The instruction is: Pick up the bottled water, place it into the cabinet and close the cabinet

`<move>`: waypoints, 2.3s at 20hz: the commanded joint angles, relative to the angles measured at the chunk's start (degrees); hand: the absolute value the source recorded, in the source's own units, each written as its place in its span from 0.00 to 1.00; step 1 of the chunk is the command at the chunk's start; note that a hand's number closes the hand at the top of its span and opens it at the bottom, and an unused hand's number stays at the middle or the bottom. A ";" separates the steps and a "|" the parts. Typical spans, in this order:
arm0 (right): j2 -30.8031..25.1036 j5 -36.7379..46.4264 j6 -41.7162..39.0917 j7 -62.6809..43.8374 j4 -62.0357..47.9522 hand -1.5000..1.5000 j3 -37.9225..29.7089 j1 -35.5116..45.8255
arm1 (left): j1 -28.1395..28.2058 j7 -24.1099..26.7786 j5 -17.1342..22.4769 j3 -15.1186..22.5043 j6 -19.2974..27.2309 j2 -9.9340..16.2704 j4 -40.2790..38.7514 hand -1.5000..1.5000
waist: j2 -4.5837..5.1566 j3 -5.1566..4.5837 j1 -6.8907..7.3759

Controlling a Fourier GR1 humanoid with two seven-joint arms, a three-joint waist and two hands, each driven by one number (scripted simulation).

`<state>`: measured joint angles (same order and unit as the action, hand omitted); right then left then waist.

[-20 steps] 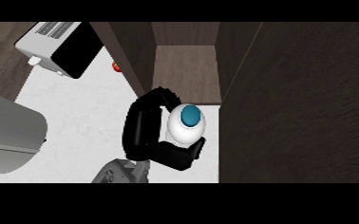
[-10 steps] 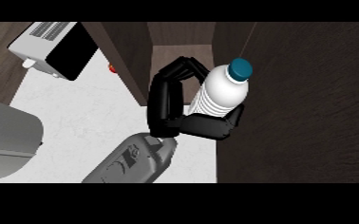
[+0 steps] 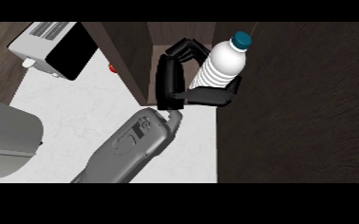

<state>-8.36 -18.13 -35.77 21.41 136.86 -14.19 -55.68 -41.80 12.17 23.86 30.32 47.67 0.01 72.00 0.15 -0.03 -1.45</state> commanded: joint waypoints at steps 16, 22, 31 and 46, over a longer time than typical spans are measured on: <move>0.51 -5.90 -2.09 -3.50 2.48 0.00 -1.46 1.72 | -10.03 13.02 8.87 -10.23 -6.57 0.00 -27.85 1.00 | 0.24 -0.01 -0.92; -1.97 -9.10 -0.65 -5.98 1.62 0.00 -3.48 5.04 | -14.90 16.59 10.89 -8.57 -5.68 0.00 -35.47 1.00 | 0.40 -0.01 -1.07; 0.02 -5.92 -0.61 -5.74 1.60 0.00 0.04 6.32 | -22.81 15.90 4.15 -10.94 -11.14 2.71 -52.79 0.00 | 0.80 -0.01 -1.44; 0.25 -6.44 -3.60 -4.10 3.30 0.00 -2.42 2.77 | -25.29 22.88 7.07 -17.53 -17.78 0.37 -53.15 0.00 | 0.11 -0.02 -1.13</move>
<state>-9.77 -23.06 -37.75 16.89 135.40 -16.20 -49.57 -67.86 32.52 29.82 14.76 33.19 0.86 17.35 0.69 -0.08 -2.69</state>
